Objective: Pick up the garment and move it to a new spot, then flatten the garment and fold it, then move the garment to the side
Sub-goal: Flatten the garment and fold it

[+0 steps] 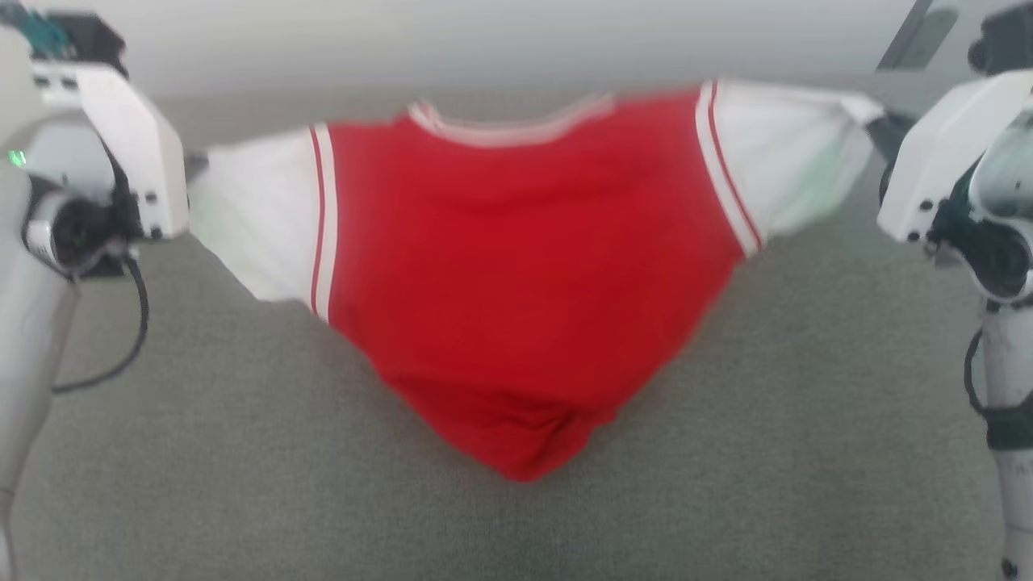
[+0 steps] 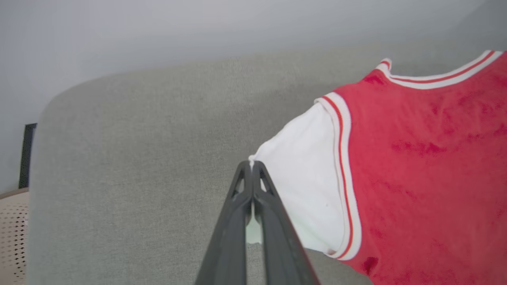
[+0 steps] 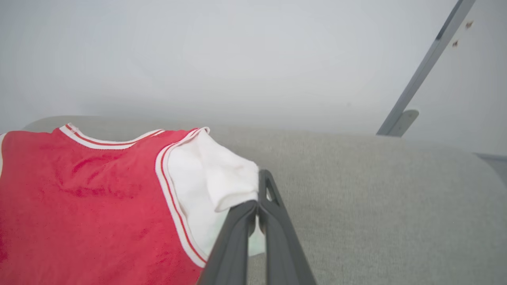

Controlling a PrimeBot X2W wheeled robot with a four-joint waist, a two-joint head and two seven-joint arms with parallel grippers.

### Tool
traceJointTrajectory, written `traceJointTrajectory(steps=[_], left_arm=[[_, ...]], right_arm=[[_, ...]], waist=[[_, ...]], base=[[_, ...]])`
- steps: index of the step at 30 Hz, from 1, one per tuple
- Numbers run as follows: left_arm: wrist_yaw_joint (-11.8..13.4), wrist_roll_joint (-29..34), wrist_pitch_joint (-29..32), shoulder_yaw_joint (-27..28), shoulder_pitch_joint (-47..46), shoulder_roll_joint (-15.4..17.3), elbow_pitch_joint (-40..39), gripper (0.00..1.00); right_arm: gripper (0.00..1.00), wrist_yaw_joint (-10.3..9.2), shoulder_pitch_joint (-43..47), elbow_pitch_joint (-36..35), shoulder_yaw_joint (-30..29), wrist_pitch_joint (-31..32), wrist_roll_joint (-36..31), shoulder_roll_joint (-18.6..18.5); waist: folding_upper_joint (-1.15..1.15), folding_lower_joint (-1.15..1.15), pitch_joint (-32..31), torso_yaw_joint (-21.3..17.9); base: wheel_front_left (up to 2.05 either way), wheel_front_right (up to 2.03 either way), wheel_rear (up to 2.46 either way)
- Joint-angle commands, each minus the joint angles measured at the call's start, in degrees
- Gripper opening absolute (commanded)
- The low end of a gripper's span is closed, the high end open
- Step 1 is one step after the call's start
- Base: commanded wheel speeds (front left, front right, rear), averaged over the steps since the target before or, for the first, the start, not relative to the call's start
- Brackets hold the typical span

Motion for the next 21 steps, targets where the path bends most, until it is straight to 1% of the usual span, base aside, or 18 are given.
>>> traceJointTrajectory(steps=[1,10,21], left_arm=[[-0.1,0.9,-0.3,-0.1,-1.2,0.3,-0.8,0.0],[-0.5,1.8,-2.2,1.0,-7.9,2.3,-5.3,0.0],[-0.5,2.6,-0.8,0.9,-13.0,3.7,-6.5,0.0]], right_arm=[[0.0,-0.03,-1.2,0.2,-0.3,-1.2,-0.3,0.2],[0.0,-0.02,-10.1,2.3,0.6,-9.8,-1.2,1.4],[0.0,-0.02,-17.6,6.8,2.4,-15.4,-1.9,1.7]], waist=[[0.0,0.0,-2.9,-0.3],[0.0,0.0,-9.9,-1.1],[0.0,0.0,-11.7,-1.5]], base=[[0.0,0.0,0.0],[0.0,0.0,0.0],[0.0,0.0,0.0]])
